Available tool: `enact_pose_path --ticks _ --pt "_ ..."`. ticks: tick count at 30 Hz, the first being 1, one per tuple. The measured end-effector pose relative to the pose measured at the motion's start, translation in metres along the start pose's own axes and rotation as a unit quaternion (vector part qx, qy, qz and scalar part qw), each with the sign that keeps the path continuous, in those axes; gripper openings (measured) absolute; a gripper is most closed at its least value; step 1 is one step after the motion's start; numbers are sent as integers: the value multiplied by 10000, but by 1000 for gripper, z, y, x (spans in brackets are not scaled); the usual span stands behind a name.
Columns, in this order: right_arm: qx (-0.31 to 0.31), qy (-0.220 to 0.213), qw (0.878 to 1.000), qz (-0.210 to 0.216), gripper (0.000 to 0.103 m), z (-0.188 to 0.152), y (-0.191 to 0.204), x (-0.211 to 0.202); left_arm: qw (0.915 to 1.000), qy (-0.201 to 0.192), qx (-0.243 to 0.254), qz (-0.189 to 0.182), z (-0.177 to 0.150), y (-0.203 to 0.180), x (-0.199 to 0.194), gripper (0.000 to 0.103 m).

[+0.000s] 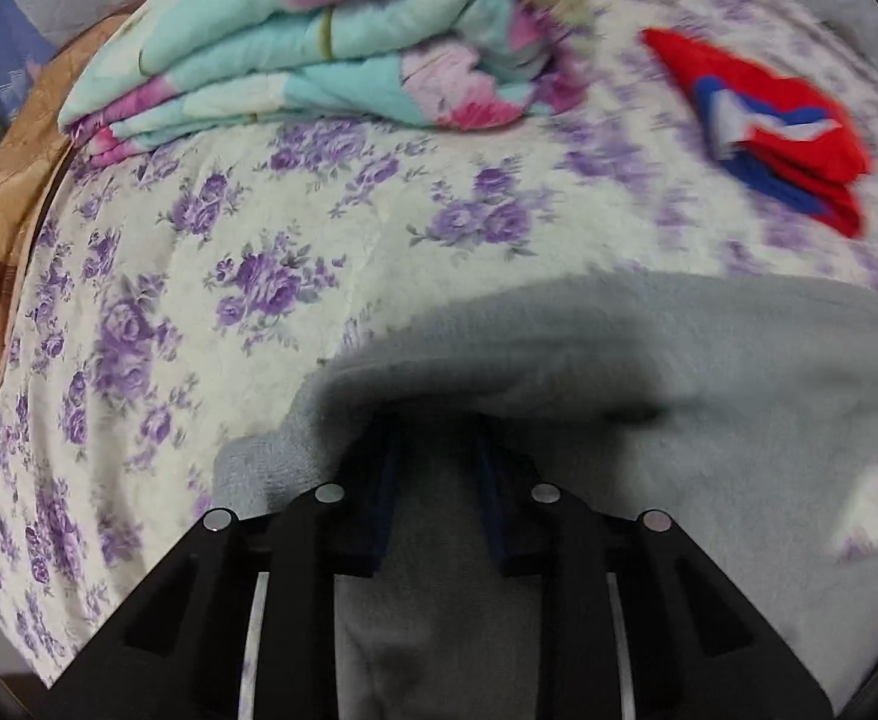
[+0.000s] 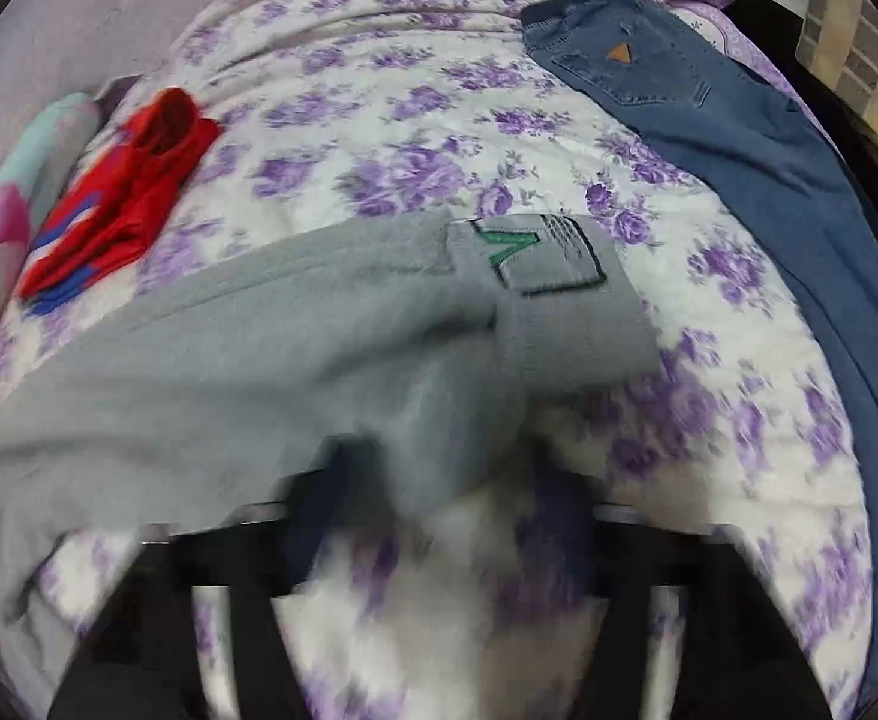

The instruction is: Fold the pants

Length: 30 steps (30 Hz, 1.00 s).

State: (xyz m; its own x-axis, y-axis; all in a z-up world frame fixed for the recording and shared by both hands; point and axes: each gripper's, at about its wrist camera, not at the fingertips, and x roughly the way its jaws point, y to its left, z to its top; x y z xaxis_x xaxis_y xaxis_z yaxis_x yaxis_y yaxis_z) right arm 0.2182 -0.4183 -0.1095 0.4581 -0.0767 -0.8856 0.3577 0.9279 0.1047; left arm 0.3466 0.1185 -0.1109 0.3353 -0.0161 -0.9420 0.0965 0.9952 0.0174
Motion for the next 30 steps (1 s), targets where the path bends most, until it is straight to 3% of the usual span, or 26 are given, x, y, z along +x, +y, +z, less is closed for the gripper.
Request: enact_pose_path --ticks 1,3,5,7,12,15,18,19,20,21,22,23,25,27,30 --pt "-83 -86 9999 71 69 -5 1 -13 9997 -147 23 -189 -5 7 -17 29" --pt "-406 -342 9978 404 76 -23 7 -49 9985 -512 143 -134 -14 18 -45 62" --pt "-647 -512 9935 786 84 -43 11 -77 9950 -956 273 118 -18 32 -73 80" --pt "-844 -559 9894 1038 84 -60 19 -94 9934 -1068 399 90 -12 42 -83 82" --pt "-1503 -535 9754 1521 84 -75 64 -110 9933 -905 590 -420 18 56 -68 86" --pt "-1982 -491 9638 1715 84 -78 97 -117 9839 -492 1228 -1205 23 45 -29 86" --pt "-2612 -417 9451 1919 84 -65 140 -109 9769 -427 1541 -1417 14 39 -7 86" --pt "-2814 -401 9379 1988 84 -61 153 -107 9765 -441 1543 -1441 13 40 3 86" --pt "-3204 -350 9219 2149 84 -49 180 -101 9769 -434 1491 -1471 14 41 9 76" --pt "-3447 -309 9105 2264 84 -41 199 -96 9763 -412 1435 -1567 14 43 17 46" --pt "-3659 -245 8998 2363 85 -32 215 -91 9735 -336 1426 -1754 14 45 23 35" --pt "-3960 -128 8843 2471 86 -19 243 -82 9709 -320 1367 -1940 13 47 26 31" --pt "-4292 -6 8678 2504 86 -1 284 -64 9674 -575 1375 -2048 10 48 22 23" --pt "-4619 200 8504 2510 86 14 332 -38 9656 -789 1459 -2003 5 47 14 22" --pt "-5008 496 8298 2411 85 17 371 -10 9631 -916 1440 -2079 4 50 8 22"
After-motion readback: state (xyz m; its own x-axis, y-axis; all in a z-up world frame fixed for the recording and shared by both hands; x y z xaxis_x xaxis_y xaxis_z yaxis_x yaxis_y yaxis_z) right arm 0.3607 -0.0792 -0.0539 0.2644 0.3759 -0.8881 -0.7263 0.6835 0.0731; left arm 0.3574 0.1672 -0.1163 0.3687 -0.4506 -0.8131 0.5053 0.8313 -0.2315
